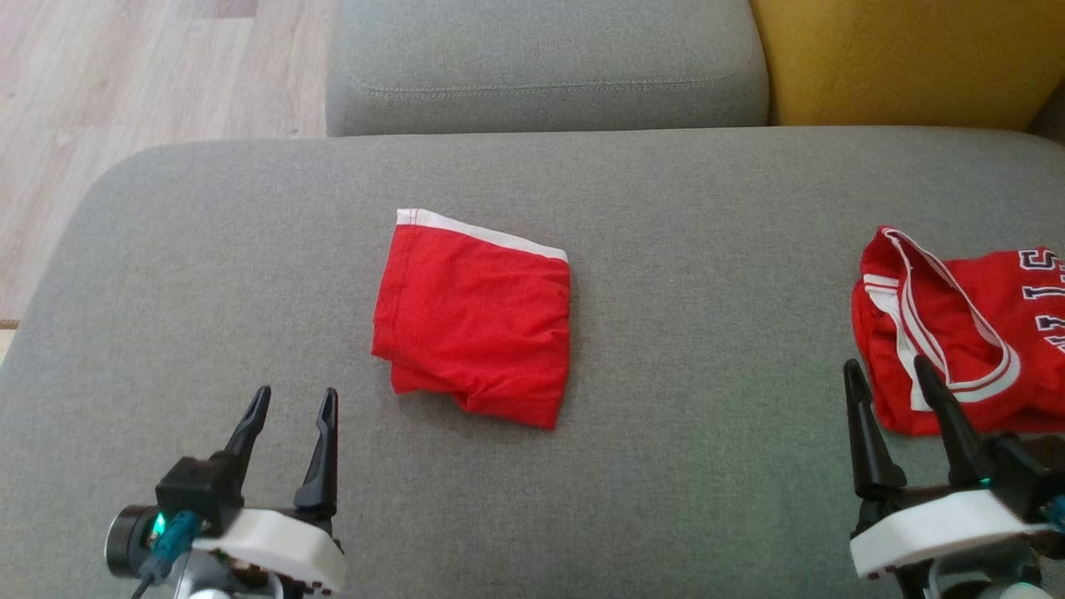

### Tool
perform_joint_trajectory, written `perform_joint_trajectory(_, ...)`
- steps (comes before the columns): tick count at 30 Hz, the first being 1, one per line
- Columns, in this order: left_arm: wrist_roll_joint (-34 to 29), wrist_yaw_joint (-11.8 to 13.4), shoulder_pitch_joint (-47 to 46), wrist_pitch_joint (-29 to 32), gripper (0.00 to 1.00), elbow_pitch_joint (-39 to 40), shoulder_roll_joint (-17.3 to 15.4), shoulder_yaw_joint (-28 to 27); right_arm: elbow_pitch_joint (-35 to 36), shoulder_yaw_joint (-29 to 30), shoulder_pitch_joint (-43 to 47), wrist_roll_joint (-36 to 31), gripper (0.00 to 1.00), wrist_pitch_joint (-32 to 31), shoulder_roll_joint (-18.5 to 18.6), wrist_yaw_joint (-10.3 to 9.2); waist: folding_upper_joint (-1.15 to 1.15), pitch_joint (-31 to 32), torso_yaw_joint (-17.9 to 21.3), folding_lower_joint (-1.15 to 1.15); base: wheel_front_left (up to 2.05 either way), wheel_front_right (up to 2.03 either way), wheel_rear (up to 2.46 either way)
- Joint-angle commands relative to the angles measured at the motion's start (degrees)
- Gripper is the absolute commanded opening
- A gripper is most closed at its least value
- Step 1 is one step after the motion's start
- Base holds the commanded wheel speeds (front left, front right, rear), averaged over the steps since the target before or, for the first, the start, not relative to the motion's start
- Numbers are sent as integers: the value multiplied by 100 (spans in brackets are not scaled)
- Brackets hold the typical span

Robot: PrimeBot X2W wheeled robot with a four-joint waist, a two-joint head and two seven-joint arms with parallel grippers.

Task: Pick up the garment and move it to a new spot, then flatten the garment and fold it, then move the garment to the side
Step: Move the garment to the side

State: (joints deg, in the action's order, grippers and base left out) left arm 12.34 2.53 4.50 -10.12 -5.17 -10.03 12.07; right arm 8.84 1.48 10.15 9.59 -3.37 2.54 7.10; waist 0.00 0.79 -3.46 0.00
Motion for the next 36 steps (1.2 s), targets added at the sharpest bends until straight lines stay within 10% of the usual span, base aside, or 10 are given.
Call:
perform_joint_trajectory(1,59,21,-237,-44,100,216,-102,-197,193,-125,-171,7,100,20,34,39,0,-7,-5,0,0,0,0)
perform_joint_trajectory(22,13,-80,-1166,-277,100,255,81,84,-278,-340,-888,-424,100,-156,184,39,0,-934,-873,0,0,0,0)
perform_joint_trajectory(36,20,-217,-1823,-479,100,-115,379,183,-2868,-1906,-2554,24,100,62,179,39,0,-1624,-1499,0,0,0,0)
